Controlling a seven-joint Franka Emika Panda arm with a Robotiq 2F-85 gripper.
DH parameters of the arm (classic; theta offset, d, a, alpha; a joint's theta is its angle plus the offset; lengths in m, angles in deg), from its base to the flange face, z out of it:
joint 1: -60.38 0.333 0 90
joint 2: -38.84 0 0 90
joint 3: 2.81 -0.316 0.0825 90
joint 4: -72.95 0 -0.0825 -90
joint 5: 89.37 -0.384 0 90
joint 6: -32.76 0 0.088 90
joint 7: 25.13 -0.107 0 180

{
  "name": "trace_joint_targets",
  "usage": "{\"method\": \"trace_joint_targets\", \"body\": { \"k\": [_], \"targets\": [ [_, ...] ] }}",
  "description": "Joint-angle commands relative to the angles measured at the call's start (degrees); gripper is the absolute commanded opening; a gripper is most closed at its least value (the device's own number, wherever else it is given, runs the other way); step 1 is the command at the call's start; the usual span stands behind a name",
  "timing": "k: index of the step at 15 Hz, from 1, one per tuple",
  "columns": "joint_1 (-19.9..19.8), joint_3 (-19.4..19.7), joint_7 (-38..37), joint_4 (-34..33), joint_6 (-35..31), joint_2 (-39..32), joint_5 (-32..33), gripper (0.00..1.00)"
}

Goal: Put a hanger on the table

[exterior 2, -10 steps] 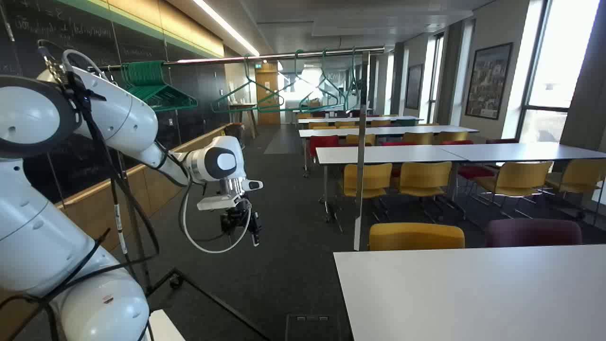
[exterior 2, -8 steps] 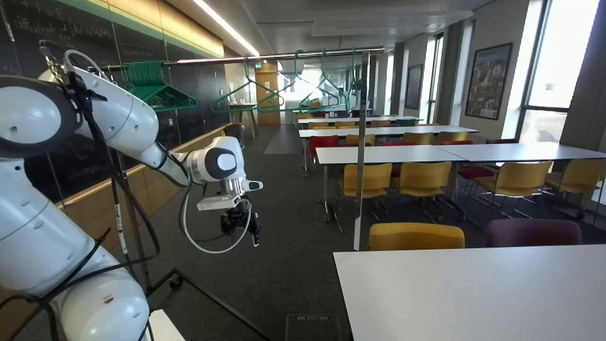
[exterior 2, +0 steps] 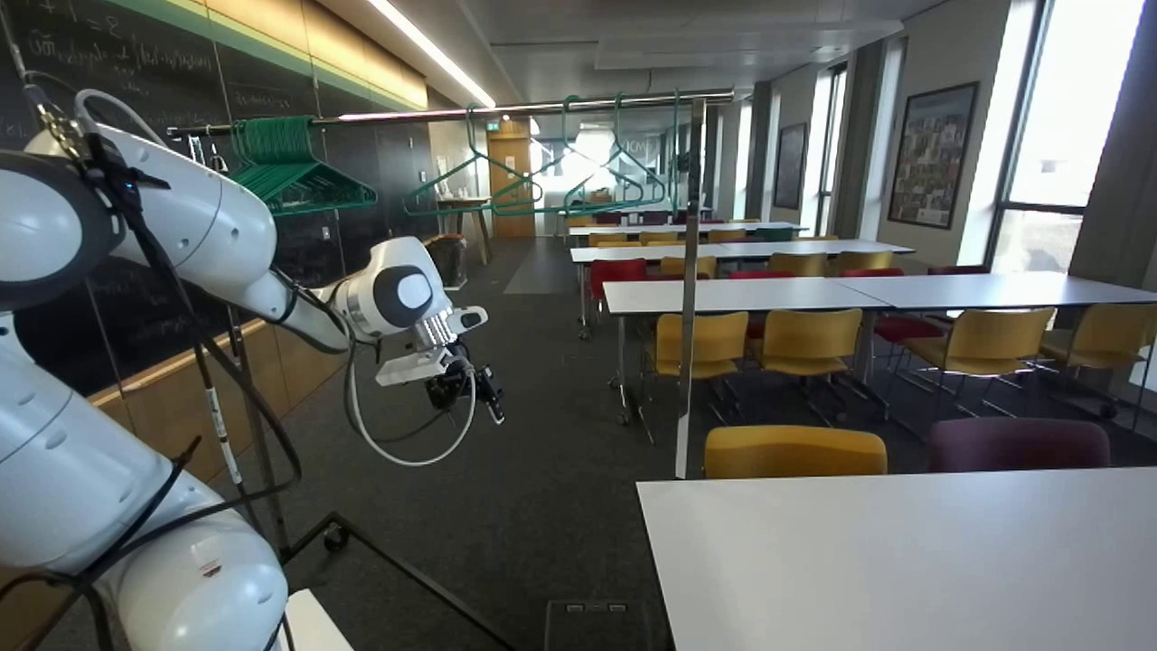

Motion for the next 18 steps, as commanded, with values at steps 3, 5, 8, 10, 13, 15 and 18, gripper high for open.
{"method": "trace_joint_targets", "body": {
  "k": [3,5,8,10,13,15,18],
  "targets": [
    [-0.9,-3.2,-8.4,0.8,-6.0,8.7,5.6,1.00],
    [-1.7,-4.2,-10.4,0.7,-8.4,11.2,7.1,1.00],
    [-3.8,-5.5,-12.4,0.8,-13.4,14.5,9.5,1.00],
    [-6.7,-6.8,-13.5,1.9,-19.3,15.6,12.6,1.00],
    [-6.3,-6.8,-11.4,0.6,-15.5,13.7,9.0,1.00],
    [-6.6,-6.9,-11.6,1.6,-14.5,12.8,9.2,1.00],
    [-6.6,-6.8,-11.6,1.7,-14.5,11.9,9.2,1.00]
  ]
}}
